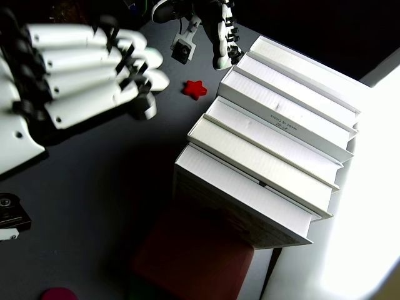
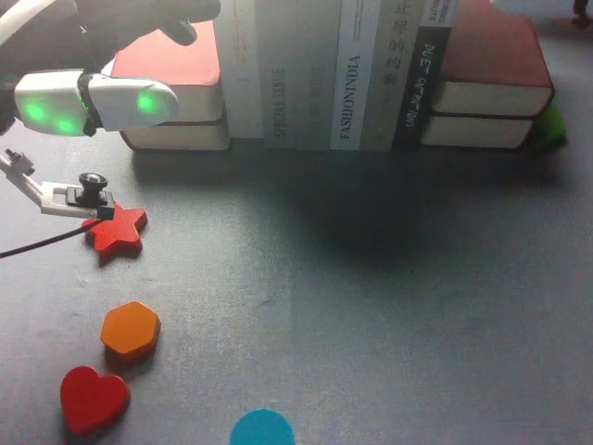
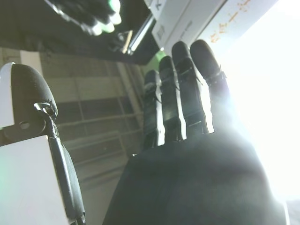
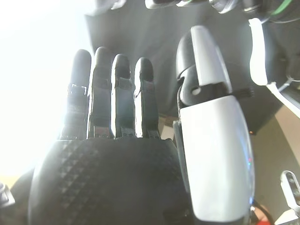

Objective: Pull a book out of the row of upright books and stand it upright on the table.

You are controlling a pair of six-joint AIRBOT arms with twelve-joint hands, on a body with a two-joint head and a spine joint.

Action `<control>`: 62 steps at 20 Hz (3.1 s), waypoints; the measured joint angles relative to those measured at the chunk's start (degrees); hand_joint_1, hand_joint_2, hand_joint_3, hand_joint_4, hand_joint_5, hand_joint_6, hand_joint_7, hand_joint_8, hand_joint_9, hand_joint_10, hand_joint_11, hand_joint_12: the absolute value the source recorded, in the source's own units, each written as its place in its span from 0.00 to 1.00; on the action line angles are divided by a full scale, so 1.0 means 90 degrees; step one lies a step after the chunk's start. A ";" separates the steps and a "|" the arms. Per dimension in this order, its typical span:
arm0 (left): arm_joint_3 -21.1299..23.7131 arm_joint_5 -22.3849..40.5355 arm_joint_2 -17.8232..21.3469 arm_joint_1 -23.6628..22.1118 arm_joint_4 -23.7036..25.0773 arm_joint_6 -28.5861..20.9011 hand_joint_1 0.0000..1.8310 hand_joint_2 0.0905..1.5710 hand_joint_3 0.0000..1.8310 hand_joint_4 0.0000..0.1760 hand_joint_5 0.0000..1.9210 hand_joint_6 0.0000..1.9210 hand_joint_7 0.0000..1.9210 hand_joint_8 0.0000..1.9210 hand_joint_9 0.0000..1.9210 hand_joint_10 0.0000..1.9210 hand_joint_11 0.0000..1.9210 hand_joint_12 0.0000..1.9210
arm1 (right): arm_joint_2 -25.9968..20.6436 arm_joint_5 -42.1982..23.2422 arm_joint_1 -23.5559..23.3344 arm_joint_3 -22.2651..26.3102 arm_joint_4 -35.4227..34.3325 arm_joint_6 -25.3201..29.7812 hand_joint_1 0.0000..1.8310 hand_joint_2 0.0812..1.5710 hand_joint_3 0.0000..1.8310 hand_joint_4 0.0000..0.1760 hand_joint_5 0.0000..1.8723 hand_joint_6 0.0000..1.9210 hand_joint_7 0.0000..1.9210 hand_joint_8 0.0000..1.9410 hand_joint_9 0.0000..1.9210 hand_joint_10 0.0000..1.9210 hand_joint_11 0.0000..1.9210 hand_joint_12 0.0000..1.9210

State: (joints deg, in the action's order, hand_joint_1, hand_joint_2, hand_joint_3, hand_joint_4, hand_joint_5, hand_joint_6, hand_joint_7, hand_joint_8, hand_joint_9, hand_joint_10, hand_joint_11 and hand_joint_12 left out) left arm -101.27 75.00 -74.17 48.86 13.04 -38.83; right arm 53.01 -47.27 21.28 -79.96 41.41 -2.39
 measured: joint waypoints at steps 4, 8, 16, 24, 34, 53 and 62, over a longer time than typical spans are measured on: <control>0.0056 0.0005 0.0000 0.0000 0.0010 -0.0002 0.50 0.51 0.00 0.23 0.17 0.00 0.18 0.00 0.17 0.16 0.00 0.76 | 0.0240 0.0656 -0.0238 -0.0389 0.0255 -0.0002 0.25 0.71 0.02 0.93 0.11 0.00 0.00 0.00 0.00 0.00 0.00 0.00; 0.0066 0.0005 0.0019 0.0000 0.0000 0.0000 0.53 0.54 0.01 0.05 0.17 0.00 0.18 0.00 0.18 0.14 0.00 0.73 | 0.0452 0.1163 -0.0612 -0.0631 0.0595 -0.0007 0.11 0.72 0.01 1.00 0.09 0.00 0.00 0.00 0.00 0.00 0.00 0.00; 0.0073 0.0053 0.0019 -0.0034 0.0012 0.0000 0.54 0.52 0.00 0.13 0.19 0.01 0.20 0.00 0.23 0.04 0.00 0.72 | 0.0738 0.1804 -0.0993 -0.0894 0.1217 -0.0070 0.07 0.72 0.00 1.00 0.13 0.01 0.00 0.00 0.00 0.00 0.00 0.00; 0.0138 0.0148 0.0058 -0.0126 0.0034 0.0000 0.53 0.54 0.00 0.21 0.17 0.00 0.15 0.00 0.22 0.01 0.00 0.69 | 0.0967 0.1994 -0.1197 -0.0971 0.1290 -0.0221 0.00 0.75 0.01 0.27 0.19 0.03 0.06 0.00 0.00 0.00 0.00 0.00; 0.0204 0.0240 0.0112 -0.0080 -0.0044 -0.0002 0.52 0.54 0.00 0.22 0.18 0.00 0.16 0.00 0.22 0.01 0.00 0.66 | 0.1307 0.1829 -0.0991 -0.1042 0.1433 -0.0236 0.10 0.74 0.01 0.84 0.20 0.01 0.00 0.00 0.00 0.00 0.00 0.00; 0.0216 0.0306 0.0131 -0.0109 -0.0041 0.0000 0.56 0.53 0.00 0.30 0.20 0.00 0.19 0.00 0.23 0.00 0.00 0.64 | 0.1358 0.2198 -0.1076 -0.1200 0.1758 -0.0233 0.16 0.70 0.00 0.66 0.24 0.01 0.00 0.00 0.00 0.00 0.00 0.00; 0.0216 0.0340 0.0131 -0.0114 -0.0041 0.0000 0.56 0.54 0.00 0.25 0.20 0.00 0.20 0.00 0.23 0.00 0.00 0.64 | 0.1593 0.2259 -0.1076 -0.1316 0.1858 -0.0211 0.19 0.74 0.01 0.50 0.27 0.01 0.00 0.00 0.00 0.00 0.00 0.00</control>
State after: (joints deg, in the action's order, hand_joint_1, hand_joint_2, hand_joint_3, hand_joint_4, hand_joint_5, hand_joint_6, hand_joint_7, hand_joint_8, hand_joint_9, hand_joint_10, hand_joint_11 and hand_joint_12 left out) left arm -99.33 78.06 -72.99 47.83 12.67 -38.83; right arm 67.35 -26.94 11.60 -91.81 58.13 -4.29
